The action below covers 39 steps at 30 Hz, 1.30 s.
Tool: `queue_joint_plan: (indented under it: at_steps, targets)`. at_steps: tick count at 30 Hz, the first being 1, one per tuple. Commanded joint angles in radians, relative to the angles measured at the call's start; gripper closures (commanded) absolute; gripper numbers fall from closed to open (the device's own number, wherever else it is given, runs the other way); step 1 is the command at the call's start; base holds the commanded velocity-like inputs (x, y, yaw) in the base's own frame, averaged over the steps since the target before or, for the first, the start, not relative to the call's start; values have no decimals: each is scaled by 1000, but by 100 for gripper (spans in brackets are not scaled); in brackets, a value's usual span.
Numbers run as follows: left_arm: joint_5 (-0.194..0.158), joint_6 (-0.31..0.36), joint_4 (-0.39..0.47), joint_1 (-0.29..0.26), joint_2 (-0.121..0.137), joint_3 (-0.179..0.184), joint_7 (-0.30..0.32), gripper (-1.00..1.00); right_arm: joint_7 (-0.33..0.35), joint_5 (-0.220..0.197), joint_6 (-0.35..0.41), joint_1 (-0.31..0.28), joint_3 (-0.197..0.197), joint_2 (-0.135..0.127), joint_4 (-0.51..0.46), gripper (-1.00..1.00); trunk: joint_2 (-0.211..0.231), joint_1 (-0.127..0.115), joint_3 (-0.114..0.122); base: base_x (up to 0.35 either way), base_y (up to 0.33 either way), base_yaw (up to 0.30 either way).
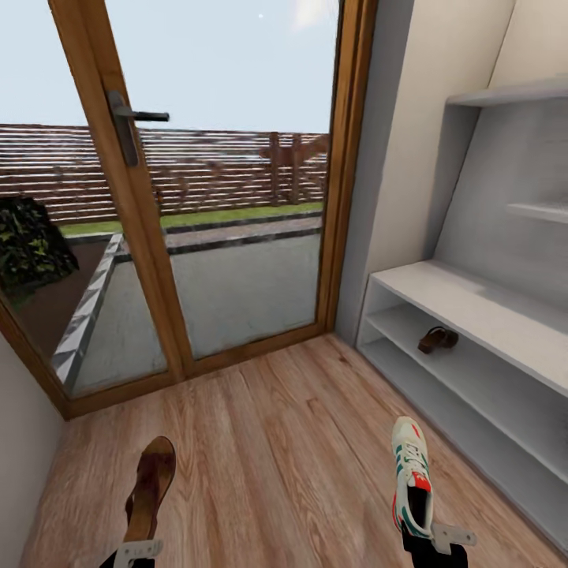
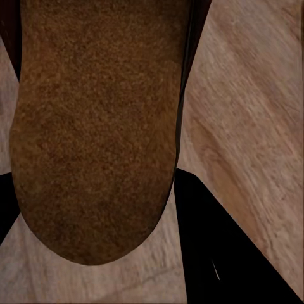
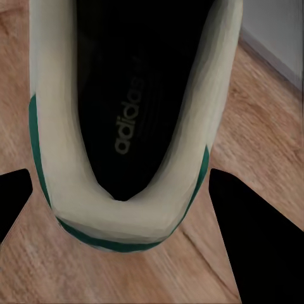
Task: Pick up the two gym shoes and the two sandals from the corridor floor and place them onto the hallstand (shoe rack) in the corridor, making sure they are on the rack and not on the floor. Arrange them so the two gym shoes are next to each other and the two sandals are next to each other.
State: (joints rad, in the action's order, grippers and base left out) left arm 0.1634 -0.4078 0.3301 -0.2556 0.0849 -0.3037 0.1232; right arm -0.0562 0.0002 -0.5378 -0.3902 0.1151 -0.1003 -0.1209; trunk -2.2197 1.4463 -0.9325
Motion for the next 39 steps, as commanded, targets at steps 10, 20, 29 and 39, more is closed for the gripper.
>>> queue_joint_plan:
  at_steps: [10,20,29,39]
  targets:
    - [12,-4,0,-1,1,-9,6,100,1,0,-4,-1,3,1,1,100,0,0,-1,301,181,-300]
    - [11,-5,0,-1,0,-9,6,100,1,0,-4,-1,3,1,1,100,0,0,-1,333,35,-300]
    - [12,-4,0,-1,1,-9,6,100,1,0,-4,-1,3,1,1,100,0,0,-1,335,28,-300]
    - [10,-4,0,-1,2,-9,6,100,1,0,-4,-1,3,1,1,100,0,0,-1,106,21,-300]
